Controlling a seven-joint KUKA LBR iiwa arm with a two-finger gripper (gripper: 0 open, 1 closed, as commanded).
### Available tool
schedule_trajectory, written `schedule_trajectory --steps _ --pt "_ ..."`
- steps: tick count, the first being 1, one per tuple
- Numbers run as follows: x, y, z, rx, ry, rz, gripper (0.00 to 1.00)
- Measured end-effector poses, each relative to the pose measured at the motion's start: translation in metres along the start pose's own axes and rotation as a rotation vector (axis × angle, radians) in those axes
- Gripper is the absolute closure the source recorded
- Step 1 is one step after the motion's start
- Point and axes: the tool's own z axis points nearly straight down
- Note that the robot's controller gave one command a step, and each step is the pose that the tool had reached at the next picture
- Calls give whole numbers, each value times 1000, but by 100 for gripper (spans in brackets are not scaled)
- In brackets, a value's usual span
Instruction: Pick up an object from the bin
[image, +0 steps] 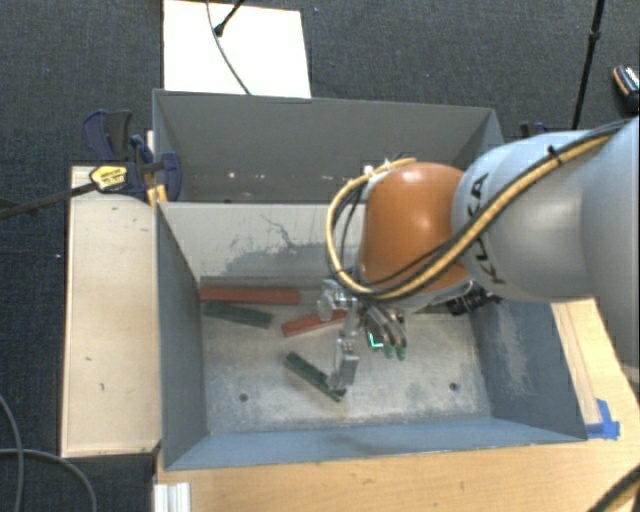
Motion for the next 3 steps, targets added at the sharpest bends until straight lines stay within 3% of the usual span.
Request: schedule_trajectory --steps 1,2,3 --pt "29 24 76 1 -1 178 0" --pt "30 17 43 -2 -10 355 0" --pt "37 24 44 -1 -6 559 0"
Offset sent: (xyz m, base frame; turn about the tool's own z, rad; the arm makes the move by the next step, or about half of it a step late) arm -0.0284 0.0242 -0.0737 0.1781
